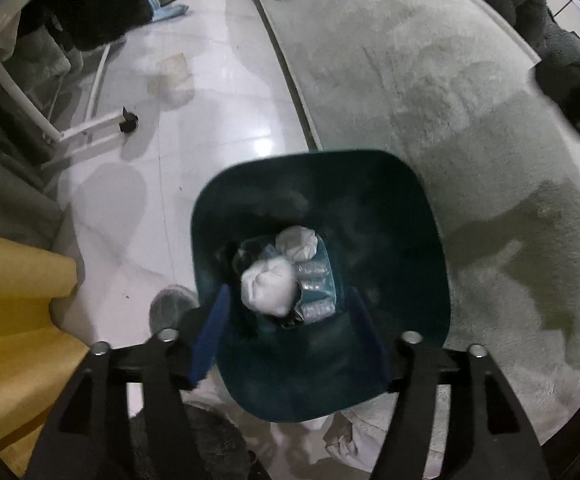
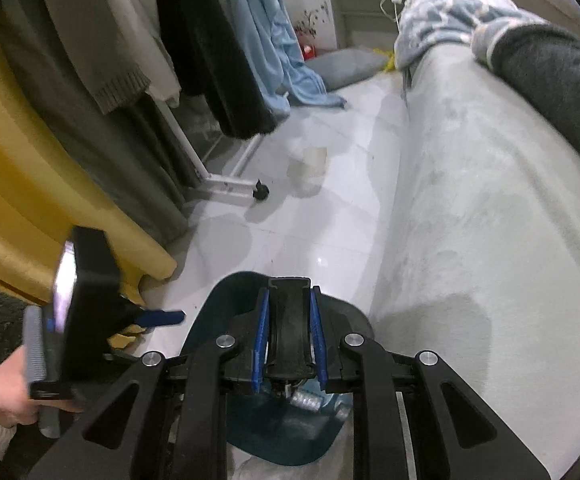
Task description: Collect trash
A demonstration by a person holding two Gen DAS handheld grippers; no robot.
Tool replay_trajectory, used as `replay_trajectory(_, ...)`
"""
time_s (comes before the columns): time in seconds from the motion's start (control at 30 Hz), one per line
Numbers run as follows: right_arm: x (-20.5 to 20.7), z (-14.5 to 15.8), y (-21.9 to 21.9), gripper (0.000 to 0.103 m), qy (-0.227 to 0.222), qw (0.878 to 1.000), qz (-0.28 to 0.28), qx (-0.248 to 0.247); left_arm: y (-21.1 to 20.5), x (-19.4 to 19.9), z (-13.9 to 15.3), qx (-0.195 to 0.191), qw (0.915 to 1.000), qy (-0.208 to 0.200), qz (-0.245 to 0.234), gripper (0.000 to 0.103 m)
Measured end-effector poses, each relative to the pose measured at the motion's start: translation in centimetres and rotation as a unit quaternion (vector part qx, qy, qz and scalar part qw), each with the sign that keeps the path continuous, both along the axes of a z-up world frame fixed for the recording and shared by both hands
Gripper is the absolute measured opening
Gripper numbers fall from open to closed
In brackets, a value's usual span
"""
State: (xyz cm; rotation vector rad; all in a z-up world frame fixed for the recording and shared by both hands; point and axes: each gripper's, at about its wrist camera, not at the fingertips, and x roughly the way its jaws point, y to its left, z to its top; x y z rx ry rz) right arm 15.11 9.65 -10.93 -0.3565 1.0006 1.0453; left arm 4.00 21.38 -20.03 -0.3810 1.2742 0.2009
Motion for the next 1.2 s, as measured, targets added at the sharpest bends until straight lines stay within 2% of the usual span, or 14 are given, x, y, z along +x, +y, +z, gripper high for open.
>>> replay_trajectory(0.17, 0.5, -2.4, 0.9, 0.020, 0.025, 0.999, -0.013, -0.022, 0.6, -0.2, 2.4, 0.014, 0.9991, -0.041, -0.002, 0.078)
replay_trajectory(0.47, 0.1, -5.9, 2.7, 0.020, 0.048, 0.997, -0.015, -0.061, 1.8, -0.9, 7.0, 0.040, 0.9913, -0.125, 0.008, 0.082)
replay_trajectory(0.63, -0.3, -7.8, 3.1, 0.020, 0.060, 0.995, -0.015, -0.079, 2.0, -1.5, 9.9, 0.087, 0.9797, -0.181, 0.008, 0.083)
replay_trajectory(0.7, -0.6, -8.6, 3.3, 0.020, 0.062, 0.994, -0.012, -0.088, 1.8, -1.9, 11.0, 0.104, 0.9738, -0.202, 0.005, 0.088)
replay_trajectory(0.77, -0.9, -9.2, 3.4, 0.020, 0.061, 0.994, -0.009, -0.096, 1.7, -2.1, 12.1, 0.114, 0.9682, -0.223, 0.005, 0.093)
replay_trajectory(0.9, -0.9, -9.7, 3.3, 0.020, 0.060, 0.992, -0.011, -0.109, 1.5, -2.3, 13.8, 0.114, 0.9600, -0.256, 0.008, 0.094)
replay_trajectory(0.97, -0.8, -9.7, 3.3, 0.034, 0.061, 0.992, -0.016, -0.111, 1.5, -2.6, 14.6, 0.117, 0.9559, -0.269, 0.011, 0.094)
replay_trajectory(1.0, -0.7, -9.5, 3.3, 0.047, 0.061, 0.992, -0.019, -0.109, 1.5, -2.7, 15.0, 0.118, 0.9530, -0.279, 0.012, 0.094)
replay_trajectory(1.03, -0.7, -9.1, 3.2, 0.052, 0.060, 0.992, -0.022, -0.106, 1.4, -2.9, 15.2, 0.120, 0.9511, -0.284, 0.013, 0.094)
replay_trajectory(1.1, -0.7, -8.3, 3.0, 0.054, 0.057, 0.993, -0.030, -0.096, 1.4, -3.2, 16.1, 0.126, 0.9468, -0.296, 0.020, 0.095)
replay_trajectory(1.17, -0.7, -6.9, 2.7, 0.065, 0.045, 0.995, -0.037, -0.086, 1.2, -3.5, 17.1, 0.136, 0.9437, -0.301, 0.021, 0.096)
replay_trajectory(1.2, -0.8, -6.1, 2.6, 0.067, 0.037, 0.995, -0.039, -0.080, 1.1, -3.6, 17.5, 0.139, 0.9420, -0.305, 0.020, 0.096)
